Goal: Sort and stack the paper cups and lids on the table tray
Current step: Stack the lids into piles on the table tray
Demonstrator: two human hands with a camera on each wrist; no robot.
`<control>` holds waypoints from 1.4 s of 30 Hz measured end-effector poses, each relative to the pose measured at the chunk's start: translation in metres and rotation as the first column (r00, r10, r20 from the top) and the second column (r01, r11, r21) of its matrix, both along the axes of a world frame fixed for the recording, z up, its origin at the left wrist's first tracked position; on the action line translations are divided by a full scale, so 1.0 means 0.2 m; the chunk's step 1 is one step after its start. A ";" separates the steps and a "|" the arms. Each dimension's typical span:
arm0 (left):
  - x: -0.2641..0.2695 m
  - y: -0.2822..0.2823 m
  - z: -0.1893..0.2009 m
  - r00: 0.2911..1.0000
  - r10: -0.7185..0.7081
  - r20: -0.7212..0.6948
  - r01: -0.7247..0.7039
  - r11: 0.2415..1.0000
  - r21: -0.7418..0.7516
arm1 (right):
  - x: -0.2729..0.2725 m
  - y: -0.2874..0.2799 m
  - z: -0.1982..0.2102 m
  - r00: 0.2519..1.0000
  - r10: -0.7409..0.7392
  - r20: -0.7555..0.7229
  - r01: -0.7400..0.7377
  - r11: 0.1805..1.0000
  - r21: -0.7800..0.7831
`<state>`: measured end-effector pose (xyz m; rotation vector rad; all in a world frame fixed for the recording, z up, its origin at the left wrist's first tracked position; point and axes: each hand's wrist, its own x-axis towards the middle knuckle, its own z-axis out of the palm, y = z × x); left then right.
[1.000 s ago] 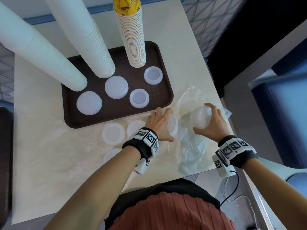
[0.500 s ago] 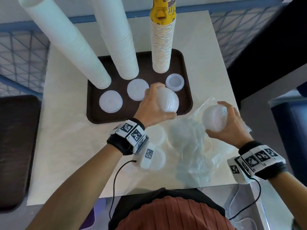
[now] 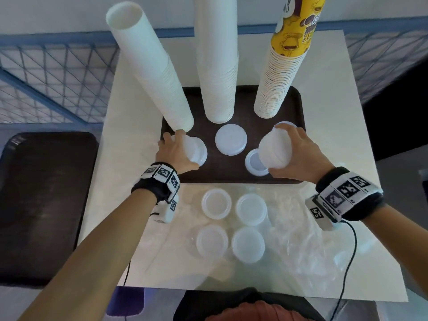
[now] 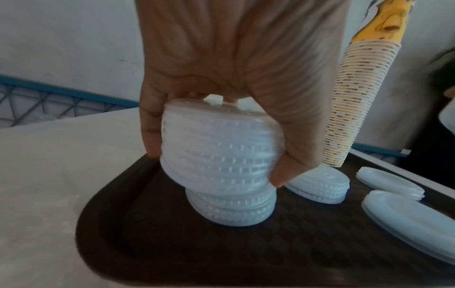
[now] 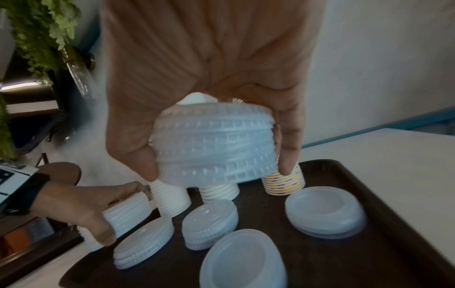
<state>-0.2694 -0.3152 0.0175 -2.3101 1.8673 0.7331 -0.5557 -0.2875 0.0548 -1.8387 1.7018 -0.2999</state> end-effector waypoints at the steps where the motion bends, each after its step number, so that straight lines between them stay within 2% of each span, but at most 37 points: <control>1: 0.00 -0.01 -0.01 1.000 -0.011 0.002 0.011 1.000 0.009 | 0.03 -0.03 0.00 1.000 0.014 0.001 -0.014 1.000 0.002; 8: -0.06 -0.09 -0.06 0.996 -0.088 -0.001 0.088 0.995 0.038 | 0.12 -0.12 -0.01 0.999 0.037 -0.028 -0.036 0.999 0.037; 19: -0.06 -0.09 -0.13 0.996 -0.086 0.007 0.086 0.996 0.033 | 0.10 -0.12 -0.04 0.998 0.022 -0.054 -0.019 0.999 0.047; 28: -0.05 -0.11 -0.11 0.990 -0.134 0.036 0.130 0.988 0.081 | 0.06 -0.10 -0.06 0.998 0.005 -0.069 -0.003 1.000 0.019; 33: -0.05 -0.10 -0.05 0.989 -0.149 0.015 0.149 0.989 0.016 | 0.02 -0.10 -0.07 0.998 -0.010 -0.069 0.010 1.000 0.012; 38: -0.18 -0.15 0.04 0.959 -0.283 -0.024 0.281 0.958 -0.061 | 0.01 -0.07 -0.07 0.999 -0.021 -0.038 0.021 1.000 -0.003; 42: -0.37 -0.21 0.02 0.918 -0.391 -0.064 0.390 0.921 -0.025 | -0.02 -0.04 -0.06 0.999 -0.045 -0.022 0.044 0.999 -0.014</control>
